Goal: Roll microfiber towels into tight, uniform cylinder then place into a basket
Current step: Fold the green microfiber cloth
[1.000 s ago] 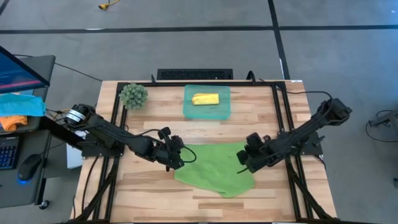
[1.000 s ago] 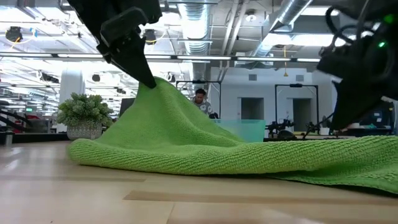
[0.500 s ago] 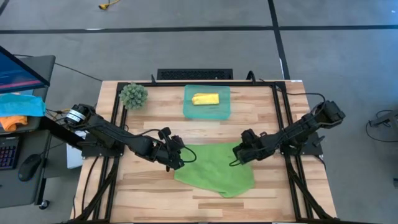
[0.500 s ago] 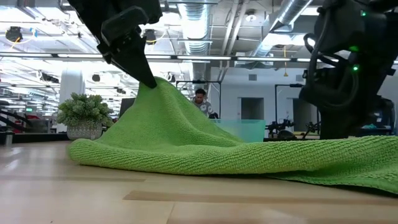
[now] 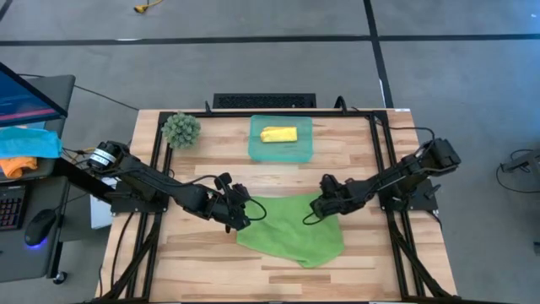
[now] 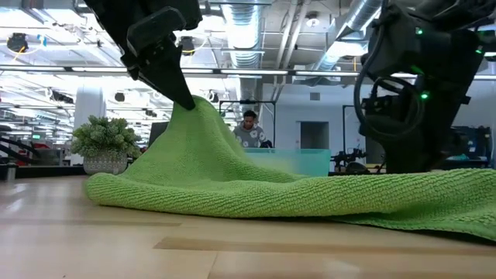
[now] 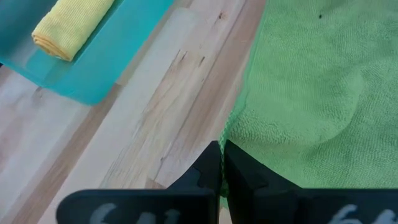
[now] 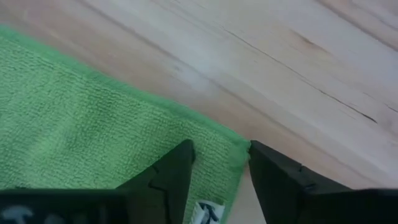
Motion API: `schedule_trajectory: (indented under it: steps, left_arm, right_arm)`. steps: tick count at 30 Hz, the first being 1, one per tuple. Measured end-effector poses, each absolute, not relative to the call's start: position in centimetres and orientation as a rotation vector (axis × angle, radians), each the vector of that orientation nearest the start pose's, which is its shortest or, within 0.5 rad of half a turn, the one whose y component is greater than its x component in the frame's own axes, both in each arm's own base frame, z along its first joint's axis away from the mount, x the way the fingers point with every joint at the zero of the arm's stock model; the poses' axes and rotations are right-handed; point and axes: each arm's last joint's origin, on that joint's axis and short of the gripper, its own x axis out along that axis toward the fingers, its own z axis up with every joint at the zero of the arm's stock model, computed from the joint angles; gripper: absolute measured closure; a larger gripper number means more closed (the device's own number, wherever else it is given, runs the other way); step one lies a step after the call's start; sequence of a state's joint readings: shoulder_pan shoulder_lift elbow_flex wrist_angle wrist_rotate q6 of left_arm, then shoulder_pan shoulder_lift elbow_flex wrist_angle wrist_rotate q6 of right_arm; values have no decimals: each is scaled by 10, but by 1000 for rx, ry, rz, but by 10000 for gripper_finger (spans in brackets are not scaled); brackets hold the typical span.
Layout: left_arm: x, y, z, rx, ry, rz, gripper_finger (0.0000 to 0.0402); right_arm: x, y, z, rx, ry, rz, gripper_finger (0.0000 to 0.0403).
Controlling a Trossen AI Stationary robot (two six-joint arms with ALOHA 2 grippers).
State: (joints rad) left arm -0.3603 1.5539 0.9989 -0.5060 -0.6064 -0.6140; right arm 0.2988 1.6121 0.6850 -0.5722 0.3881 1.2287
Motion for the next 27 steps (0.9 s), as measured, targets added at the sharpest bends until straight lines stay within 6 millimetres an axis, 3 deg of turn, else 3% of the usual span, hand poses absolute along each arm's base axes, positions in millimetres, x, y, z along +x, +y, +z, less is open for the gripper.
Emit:
schedule_trajectory:
  steps: [4, 11, 15, 20, 27]
  left_arm:
    - [286, -90, 209, -62, 827, 489, 401]
    - [286, -89, 210, -21, 803, 526, 401]
    - [286, -88, 210, -1, 791, 549, 401]
    - [284, -91, 211, 7, 791, 540, 401]
    - [273, -96, 231, -18, 737, 502, 401]
  right_arm:
    - [227, 62, 114, 510, 1122, -849, 269]
    - [229, 67, 120, 499, 1140, -800, 390]
    - [233, 72, 123, 472, 1139, -773, 386]
    - [238, 91, 136, 411, 1114, -702, 396]
    - [243, 129, 176, 276, 1012, -657, 399]
